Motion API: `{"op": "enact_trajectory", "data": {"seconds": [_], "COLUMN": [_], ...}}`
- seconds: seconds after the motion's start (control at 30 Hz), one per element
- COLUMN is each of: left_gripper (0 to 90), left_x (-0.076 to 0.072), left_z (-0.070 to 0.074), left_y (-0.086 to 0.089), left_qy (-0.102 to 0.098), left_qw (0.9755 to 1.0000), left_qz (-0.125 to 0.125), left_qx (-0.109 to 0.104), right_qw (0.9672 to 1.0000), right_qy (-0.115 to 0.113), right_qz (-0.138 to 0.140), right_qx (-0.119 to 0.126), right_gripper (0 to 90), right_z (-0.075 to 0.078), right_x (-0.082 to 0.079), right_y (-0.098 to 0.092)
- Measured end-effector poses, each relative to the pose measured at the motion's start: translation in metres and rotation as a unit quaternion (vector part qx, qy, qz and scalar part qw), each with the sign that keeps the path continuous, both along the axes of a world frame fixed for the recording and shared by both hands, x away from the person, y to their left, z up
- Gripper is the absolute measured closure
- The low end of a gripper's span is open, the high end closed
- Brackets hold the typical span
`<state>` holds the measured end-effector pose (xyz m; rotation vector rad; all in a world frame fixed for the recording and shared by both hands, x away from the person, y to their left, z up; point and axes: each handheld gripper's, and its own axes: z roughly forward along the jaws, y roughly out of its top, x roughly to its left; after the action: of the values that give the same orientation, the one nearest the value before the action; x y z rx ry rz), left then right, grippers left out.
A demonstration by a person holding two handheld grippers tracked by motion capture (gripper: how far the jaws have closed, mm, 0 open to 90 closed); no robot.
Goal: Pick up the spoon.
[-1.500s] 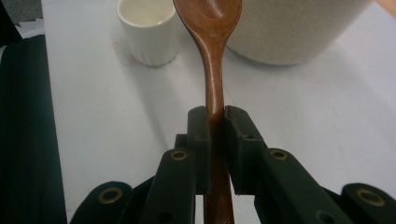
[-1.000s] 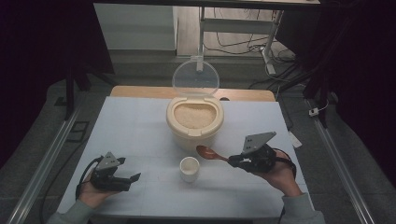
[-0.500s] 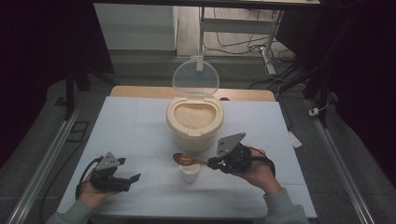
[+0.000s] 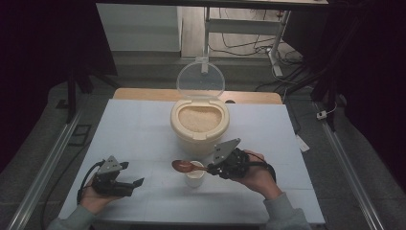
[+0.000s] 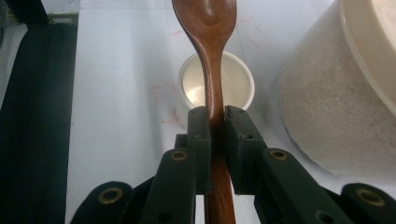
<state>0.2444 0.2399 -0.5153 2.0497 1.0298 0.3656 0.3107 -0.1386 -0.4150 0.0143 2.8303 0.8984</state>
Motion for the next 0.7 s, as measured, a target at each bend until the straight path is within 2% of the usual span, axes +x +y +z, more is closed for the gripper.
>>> {"op": "enact_trajectory", "data": {"seconds": [0.03,0.17,0.23,0.27,0.33,0.5,0.57,0.6,0.63,0.7], "left_gripper": [13.3,13.4,13.4,13.6,14.1,14.8,14.8,14.8,14.8,14.9], "left_x": [0.0,0.0,-0.001,-0.001,-0.002,-0.002,0.0,0.0,0.004,0.007], "left_z": [0.001,0.008,0.018,0.026,0.042,0.074,0.081,0.081,0.086,0.091], "left_y": [0.0,-0.002,-0.006,-0.009,-0.017,-0.044,-0.052,-0.052,-0.061,-0.069], "left_qy": [0.0,0.002,-0.004,-0.006,-0.014,-0.038,-0.041,-0.041,-0.041,-0.043], "left_qw": [1.0,0.9999,0.9996,0.9991,0.9974,0.9916,0.9901,0.9901,0.9889,0.9881], "left_qz": [0.0,-0.012,-0.026,-0.04,-0.068,-0.124,-0.135,-0.135,-0.142,-0.148], "left_qx": [-0.003,-0.009,-0.01,-0.013,-0.016,0.001,0.003,0.003,0.005,0.005], "right_qw": [1.0,1.0,1.0,1.0,1.0,1.0,0.9999,0.9999,0.9999,0.9999], "right_qy": [-0.004,-0.004,-0.005,-0.008,-0.008,-0.009,-0.009,-0.01,-0.009,-0.01], "right_qz": [-0.001,-0.001,0.0,0.001,0.0,0.001,0.002,0.003,0.005,0.004], "right_qx": [-0.005,0.002,0.002,-0.001,0.004,0.002,0.005,0.005,0.005,0.003], "right_gripper": [80.2,80.2,80.2,80.2,80.2,80.2,80.2,80.2,80.2,80.2], "right_z": [0.001,0.001,0.002,0.003,0.002,0.002,0.001,0.001,0.001,0.001], "right_x": [0.0,-0.001,-0.001,-0.001,-0.001,-0.002,-0.002,-0.002,-0.002,-0.003], "right_y": [0.0,0.001,0.0,0.0,-0.001,0.001,0.001,0.002,0.002,0.003]}}
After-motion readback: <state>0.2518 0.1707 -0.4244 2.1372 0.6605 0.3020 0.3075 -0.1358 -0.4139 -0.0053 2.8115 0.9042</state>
